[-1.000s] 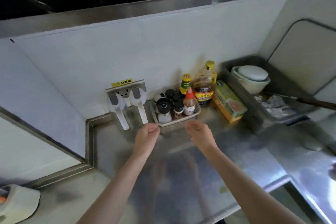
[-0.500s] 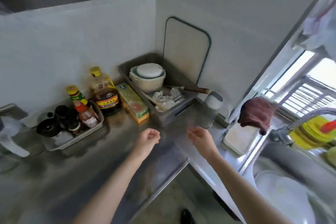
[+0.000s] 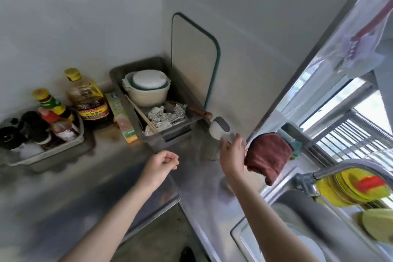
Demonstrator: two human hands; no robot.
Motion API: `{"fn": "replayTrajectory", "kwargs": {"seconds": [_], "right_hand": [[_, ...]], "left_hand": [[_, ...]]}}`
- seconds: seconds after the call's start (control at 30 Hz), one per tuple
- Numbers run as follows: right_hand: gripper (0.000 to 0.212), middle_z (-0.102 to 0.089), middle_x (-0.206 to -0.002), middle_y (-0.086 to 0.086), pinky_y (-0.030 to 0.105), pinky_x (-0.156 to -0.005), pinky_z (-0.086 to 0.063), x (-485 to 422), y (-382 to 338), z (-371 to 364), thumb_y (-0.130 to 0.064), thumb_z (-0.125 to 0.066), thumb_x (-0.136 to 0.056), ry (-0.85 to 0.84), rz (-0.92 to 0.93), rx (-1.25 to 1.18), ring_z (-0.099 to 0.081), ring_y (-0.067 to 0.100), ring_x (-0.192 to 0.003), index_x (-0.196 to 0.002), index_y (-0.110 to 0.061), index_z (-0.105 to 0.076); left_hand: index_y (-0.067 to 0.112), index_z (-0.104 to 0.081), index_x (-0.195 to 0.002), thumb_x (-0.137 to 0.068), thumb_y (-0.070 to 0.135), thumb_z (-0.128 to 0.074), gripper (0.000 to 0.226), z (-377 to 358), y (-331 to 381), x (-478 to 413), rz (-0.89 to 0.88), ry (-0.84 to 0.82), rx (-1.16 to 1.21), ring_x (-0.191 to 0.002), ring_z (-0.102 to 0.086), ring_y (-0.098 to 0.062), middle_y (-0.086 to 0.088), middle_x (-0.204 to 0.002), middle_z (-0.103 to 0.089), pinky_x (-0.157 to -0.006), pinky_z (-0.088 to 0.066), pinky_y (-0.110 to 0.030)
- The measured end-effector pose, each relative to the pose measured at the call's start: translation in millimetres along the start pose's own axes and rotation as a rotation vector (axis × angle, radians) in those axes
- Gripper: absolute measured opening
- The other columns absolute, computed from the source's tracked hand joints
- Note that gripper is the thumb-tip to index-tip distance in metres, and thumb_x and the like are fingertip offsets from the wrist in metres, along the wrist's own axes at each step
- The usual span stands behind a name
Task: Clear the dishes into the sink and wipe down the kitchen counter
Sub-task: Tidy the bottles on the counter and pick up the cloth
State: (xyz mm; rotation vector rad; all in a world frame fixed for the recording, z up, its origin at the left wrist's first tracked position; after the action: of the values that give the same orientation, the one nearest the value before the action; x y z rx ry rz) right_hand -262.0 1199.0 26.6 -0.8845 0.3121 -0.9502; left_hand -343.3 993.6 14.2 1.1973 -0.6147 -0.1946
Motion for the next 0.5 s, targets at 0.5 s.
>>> {"fn": "replayTrajectory", "kwargs": {"seconds": [0.5], "right_hand": [[0.039,-0.062,-0.065,0.006,0.027,-0.048,-0.045,84.6,-43.4,-44.8,-0.039,-0.052,-0.092,-0.264,0.113,-0.157,-0.063,0.021,-0.061,-0.074,-0.004,-0.055]], "left_hand": [[0.011,-0.059,-0.09,-0.092,0.012,-0.052,0.007,95.9,-20.7,63.7,0.034,0.261,0.076,-0.075,-0.061,-0.007,-0.003,-0.088,-0.065,-0.058,-0.042,-0.005]]}}
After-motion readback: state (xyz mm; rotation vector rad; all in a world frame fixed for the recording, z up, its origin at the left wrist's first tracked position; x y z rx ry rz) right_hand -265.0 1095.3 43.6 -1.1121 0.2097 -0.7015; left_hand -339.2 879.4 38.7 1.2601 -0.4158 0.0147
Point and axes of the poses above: each hand's wrist, its own x-axis away from the middle knuckle, its own z-axis out of the back of the hand, y = z × x, the point moved 6 cm from there along -x, towards the middle knuckle
